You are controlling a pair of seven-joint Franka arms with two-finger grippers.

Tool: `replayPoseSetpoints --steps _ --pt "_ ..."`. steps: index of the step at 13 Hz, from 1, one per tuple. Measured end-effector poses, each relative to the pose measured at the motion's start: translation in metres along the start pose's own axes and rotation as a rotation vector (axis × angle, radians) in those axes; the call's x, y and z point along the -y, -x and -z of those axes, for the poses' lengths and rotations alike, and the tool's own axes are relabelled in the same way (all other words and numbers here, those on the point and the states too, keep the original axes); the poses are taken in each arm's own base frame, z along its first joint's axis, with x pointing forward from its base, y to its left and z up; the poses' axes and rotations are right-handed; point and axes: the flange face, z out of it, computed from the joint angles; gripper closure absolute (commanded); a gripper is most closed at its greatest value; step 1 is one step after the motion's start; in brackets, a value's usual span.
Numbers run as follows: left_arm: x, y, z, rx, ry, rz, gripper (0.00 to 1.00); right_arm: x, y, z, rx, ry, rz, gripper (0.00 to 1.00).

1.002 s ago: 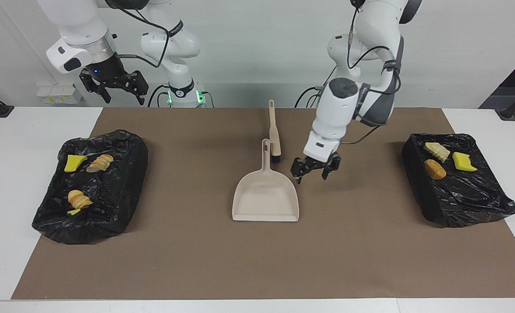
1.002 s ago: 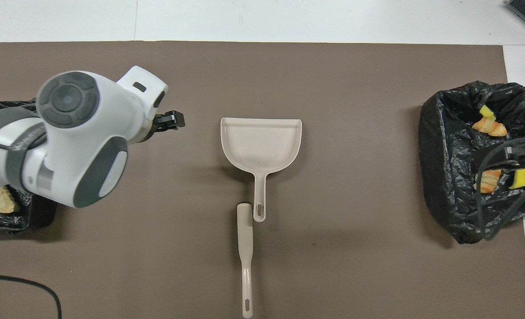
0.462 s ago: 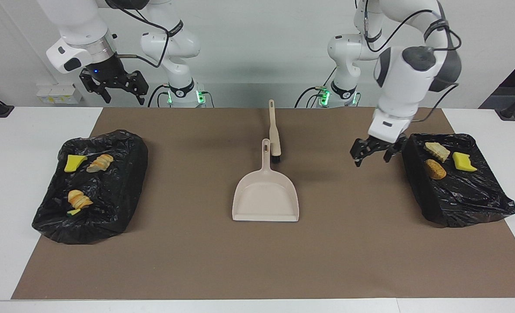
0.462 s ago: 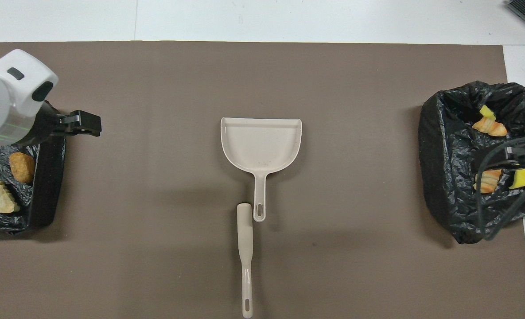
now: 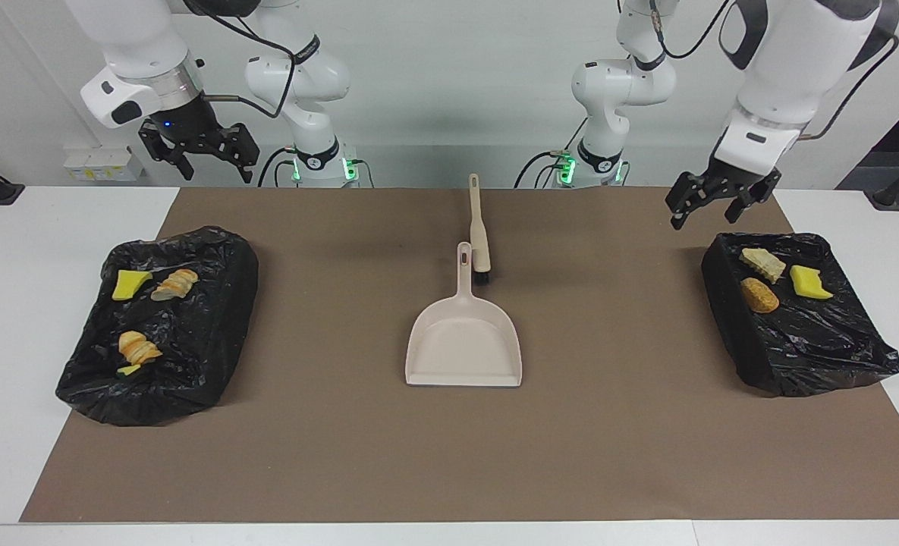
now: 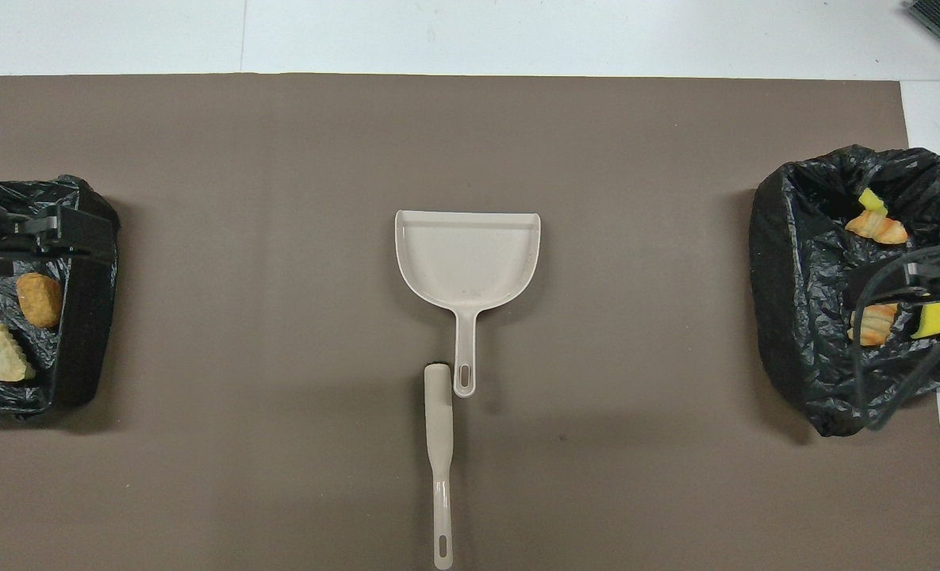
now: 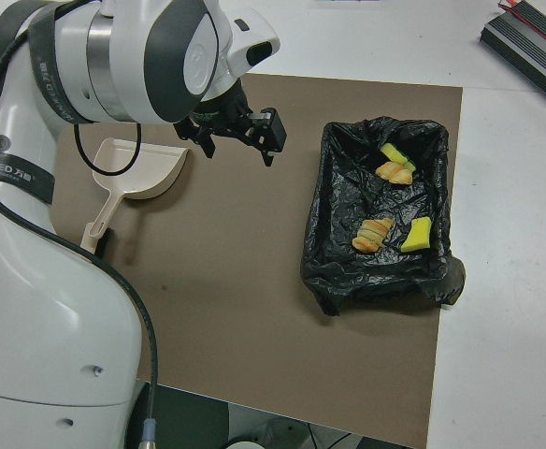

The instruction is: Sweep and dump trash in bin

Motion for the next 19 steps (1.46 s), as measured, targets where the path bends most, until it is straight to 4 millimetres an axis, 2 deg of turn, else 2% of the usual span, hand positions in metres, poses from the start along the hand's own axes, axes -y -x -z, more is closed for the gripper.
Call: replayPoseSetpoints --steps 2,5,19 --pt "0.003 0.01 0.005 0.004 -0.001 -0.026 0.0 0.0 0.0 0.0 0.0 0.0 0.0 0.0" --pt "0.01 0.02 -0.003 0.033 -0.004 -0.03 0.0 0.0 0.0 0.0 0.0 0.0 0.0 0.0" --pt "0.019 0.02 -0.004 0.033 -0.004 -0.019 0.0 0.0 0.0 0.0 0.0 0.0 0.0 0.0"
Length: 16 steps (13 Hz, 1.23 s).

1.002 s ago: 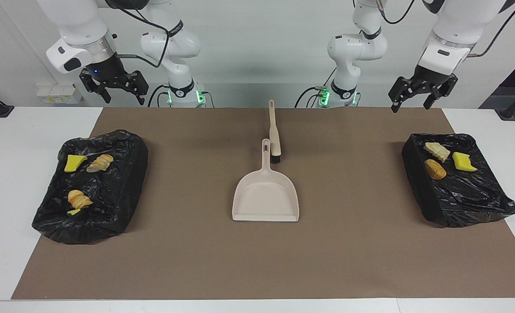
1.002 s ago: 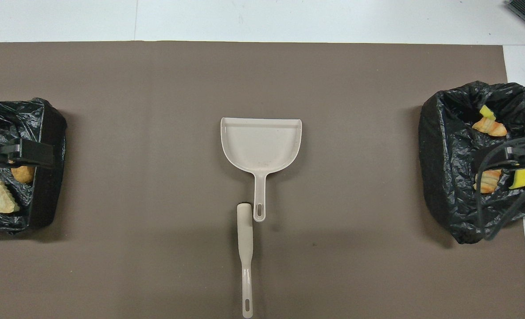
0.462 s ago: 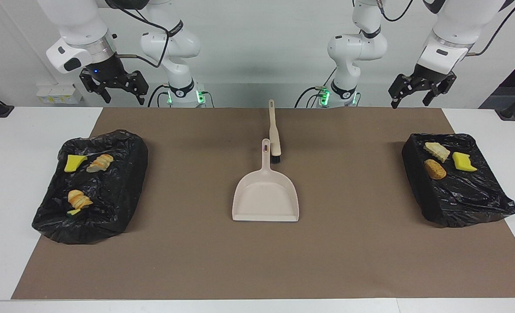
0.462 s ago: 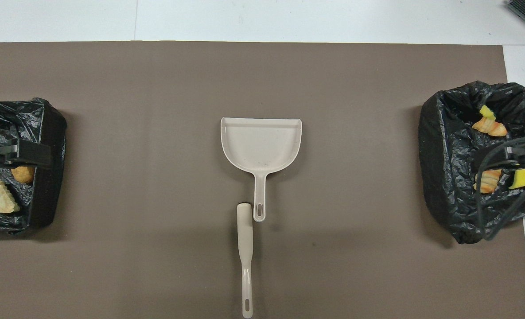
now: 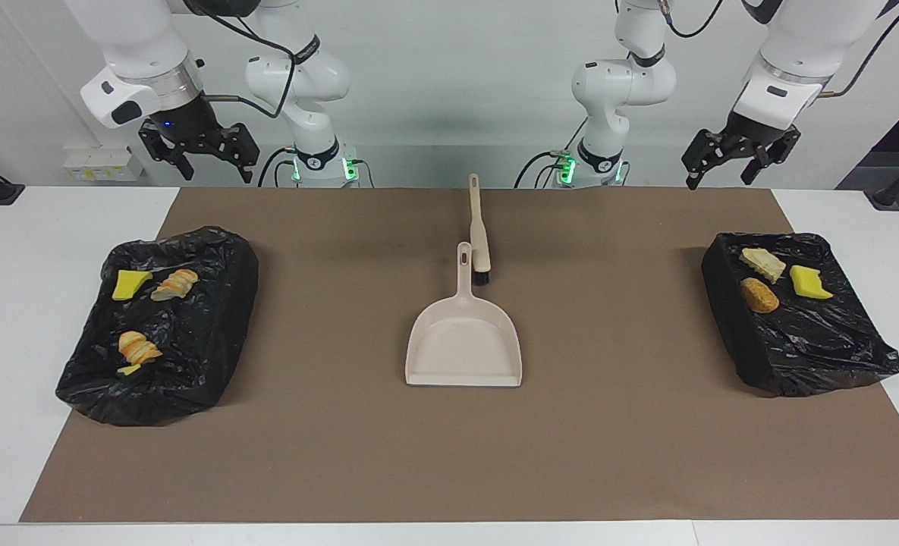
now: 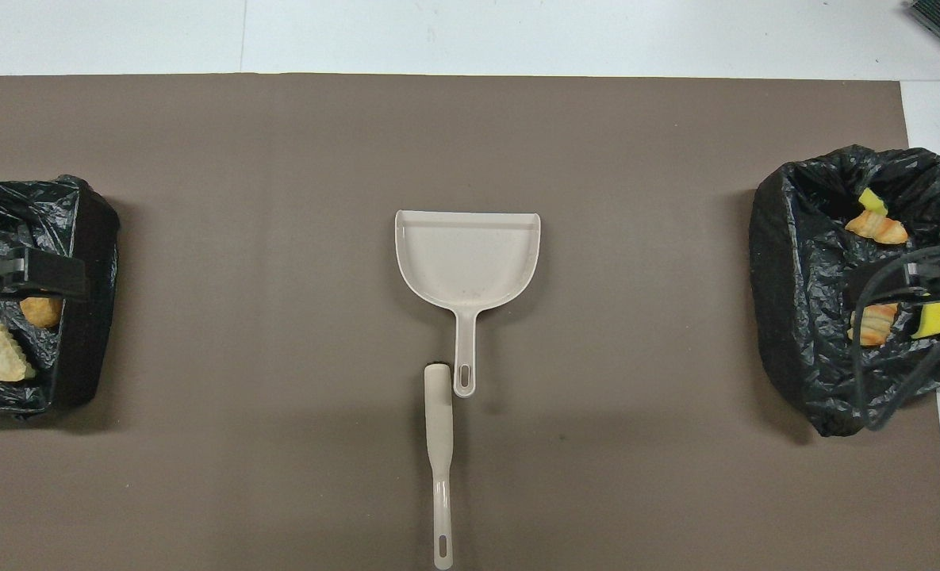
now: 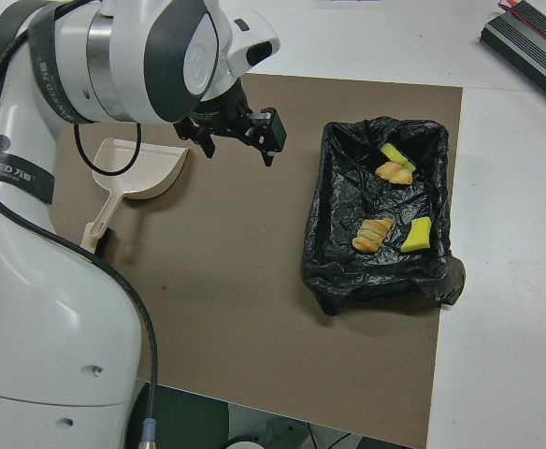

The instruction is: Sweep and dump trash in bin

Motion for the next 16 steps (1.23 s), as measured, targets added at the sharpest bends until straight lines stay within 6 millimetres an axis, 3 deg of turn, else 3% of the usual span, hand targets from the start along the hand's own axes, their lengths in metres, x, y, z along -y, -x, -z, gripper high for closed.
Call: replayPoseSetpoints --steps 10,16 --pt "-0.0006 0.0003 0.0002 0.001 0.006 -0.036 0.0 -0.0001 0.0 0.0 0.0 0.0 0.0 0.0" --pt "0.0088 0.0049 0.0078 -0.008 0.008 -0.08 0.0 -0.0003 0.0 0.0 0.0 0.0 -0.001 0.0"
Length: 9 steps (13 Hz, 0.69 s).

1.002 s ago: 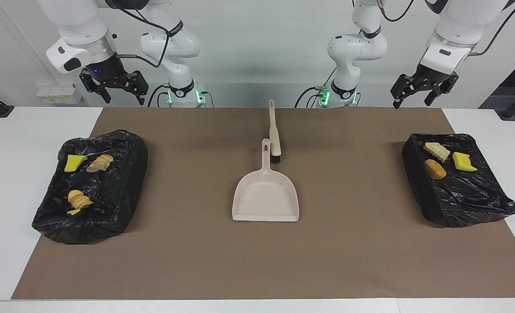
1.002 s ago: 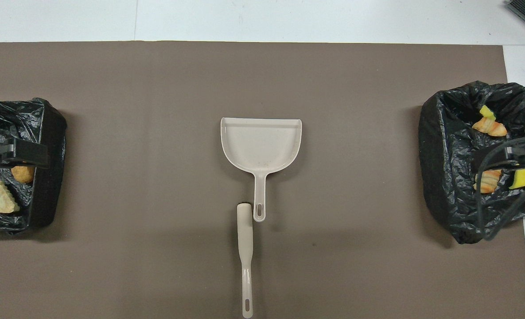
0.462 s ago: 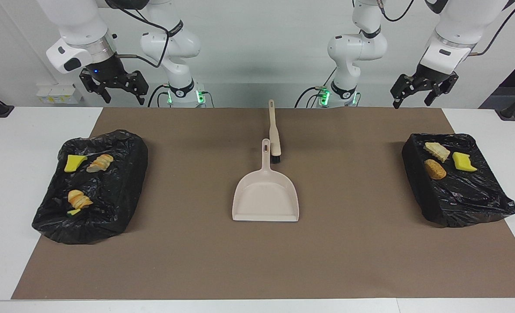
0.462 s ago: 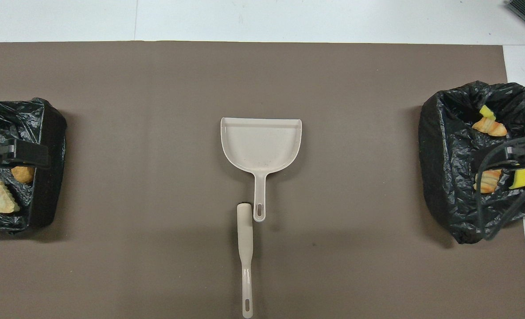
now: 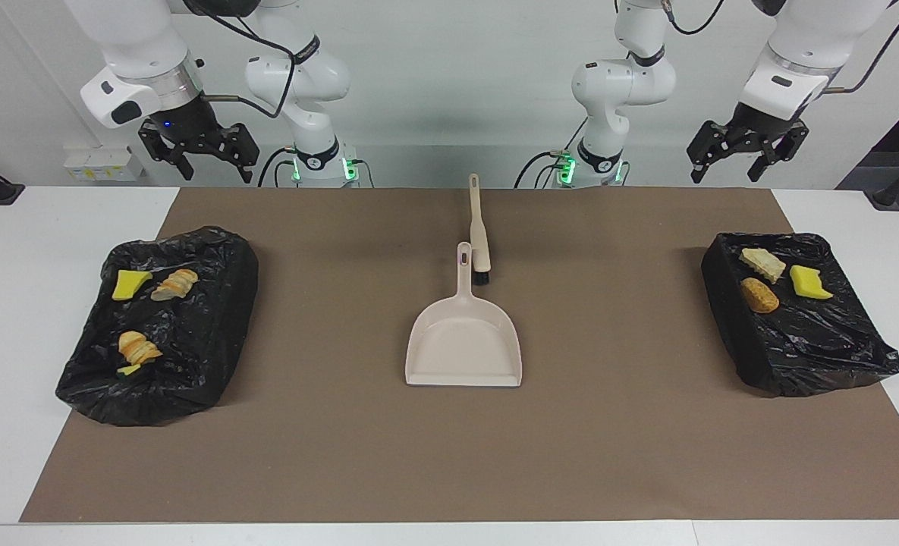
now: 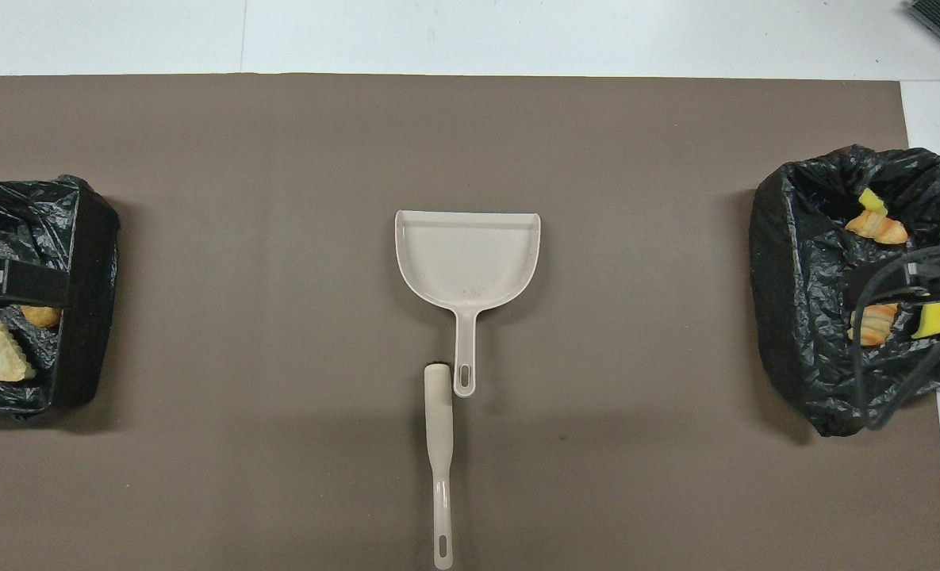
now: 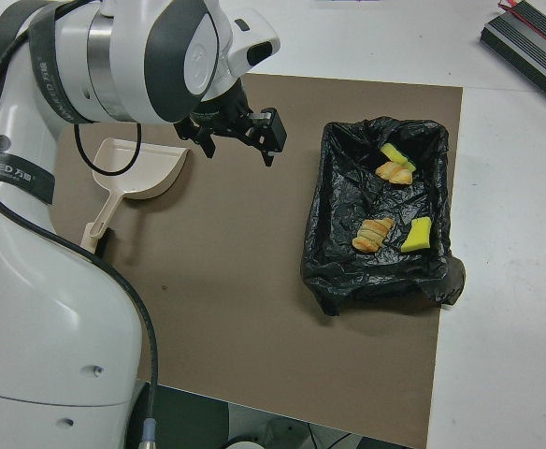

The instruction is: Sweep and dump trash in bin

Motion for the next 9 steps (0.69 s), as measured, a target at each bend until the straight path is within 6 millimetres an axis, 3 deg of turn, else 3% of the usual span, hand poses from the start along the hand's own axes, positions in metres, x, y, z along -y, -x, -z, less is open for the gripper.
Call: replayPoseSetpoints --steps 4,9 --pt "0.0101 -0.0004 -0.0001 0.0 0.001 0.015 0.0 -0.0002 0.0 0.0 0.0 0.0 0.0 0.0" --pt "0.0085 -0.0002 0.0001 0.0 0.001 0.011 0.0 -0.0002 0.0 0.0 0.0 0.0 0.0 0.0"
